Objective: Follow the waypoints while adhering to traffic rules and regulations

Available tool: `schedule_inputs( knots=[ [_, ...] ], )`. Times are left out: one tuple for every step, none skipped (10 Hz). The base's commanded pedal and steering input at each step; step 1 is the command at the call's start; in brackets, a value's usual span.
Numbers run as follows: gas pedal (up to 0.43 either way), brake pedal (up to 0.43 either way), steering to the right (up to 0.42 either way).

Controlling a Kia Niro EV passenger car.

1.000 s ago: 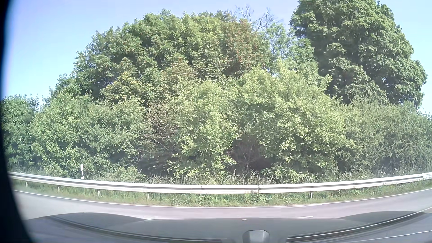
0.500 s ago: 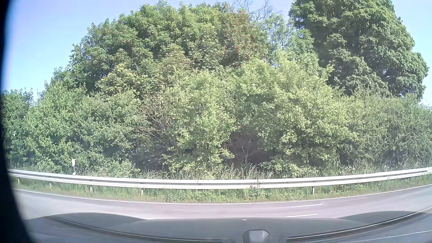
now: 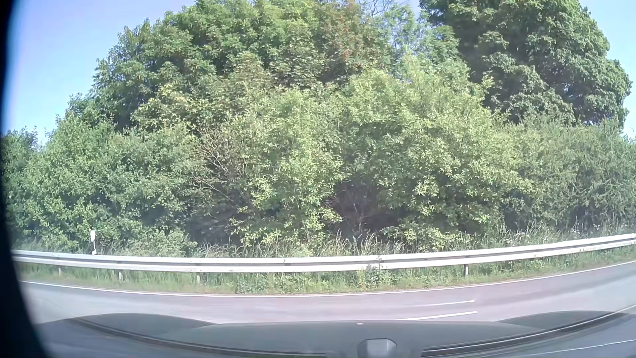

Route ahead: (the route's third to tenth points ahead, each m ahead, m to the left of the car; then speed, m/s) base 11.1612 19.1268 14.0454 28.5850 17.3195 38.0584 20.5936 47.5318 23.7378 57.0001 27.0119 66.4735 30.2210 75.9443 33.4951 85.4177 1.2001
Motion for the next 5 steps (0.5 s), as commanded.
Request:
schedule_inputs(
  knots=[
    [0.047,0.006,0.009],
    [0.047,0.006,-0.006],
    [0.13,0.006,-0.04],
    [0.169,0.006,-0.09],
    [0.197,0.006,-0.124]
  ],
)
